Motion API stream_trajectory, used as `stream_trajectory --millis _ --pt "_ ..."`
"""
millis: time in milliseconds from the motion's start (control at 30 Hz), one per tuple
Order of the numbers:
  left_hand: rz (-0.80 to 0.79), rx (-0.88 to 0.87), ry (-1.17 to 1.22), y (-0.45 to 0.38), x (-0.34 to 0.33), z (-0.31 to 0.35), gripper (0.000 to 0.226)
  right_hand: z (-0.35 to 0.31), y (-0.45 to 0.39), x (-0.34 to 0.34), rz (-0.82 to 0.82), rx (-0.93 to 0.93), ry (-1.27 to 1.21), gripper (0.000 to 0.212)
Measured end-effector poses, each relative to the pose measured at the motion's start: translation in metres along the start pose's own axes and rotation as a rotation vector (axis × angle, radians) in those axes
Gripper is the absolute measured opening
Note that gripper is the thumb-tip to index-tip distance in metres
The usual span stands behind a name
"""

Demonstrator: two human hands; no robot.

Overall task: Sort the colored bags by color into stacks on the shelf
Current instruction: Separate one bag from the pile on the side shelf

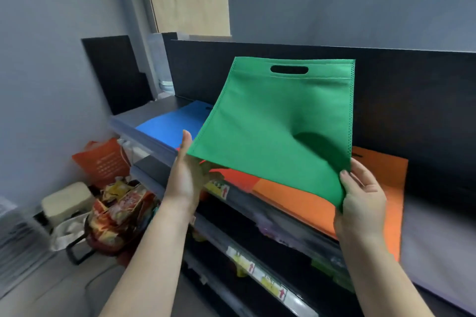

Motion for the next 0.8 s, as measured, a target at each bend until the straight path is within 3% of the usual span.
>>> stream_trajectory --millis 167,533,800 --pt "0.201 -0.06 -0.075 0.014 0.097 0.031 0.023 0.06 0.022 -0.068 -0.134 -0.055 0.08 0.026" --pt "0.388 -0.174 -0.552 -0.004 0.312 0.081 0.036 0.196 0.093 -0.225 -0.255 0.012 0.162 0.031" --pt "0.469 -0.251 -0.67 -0.058 0.406 0.1 0.03 0.259 0.095 -0.307 -0.308 0.103 0.304 0.032"
Point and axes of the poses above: each hand's wrist, its own y-axis away from the middle knuckle, its own x-axis out of the back of the hand, z = x × y, the point moved 9 cm from there along -y, towards the middle knuckle, and after that the axes turned 4 degrees about -y, right-handed, at the moved point
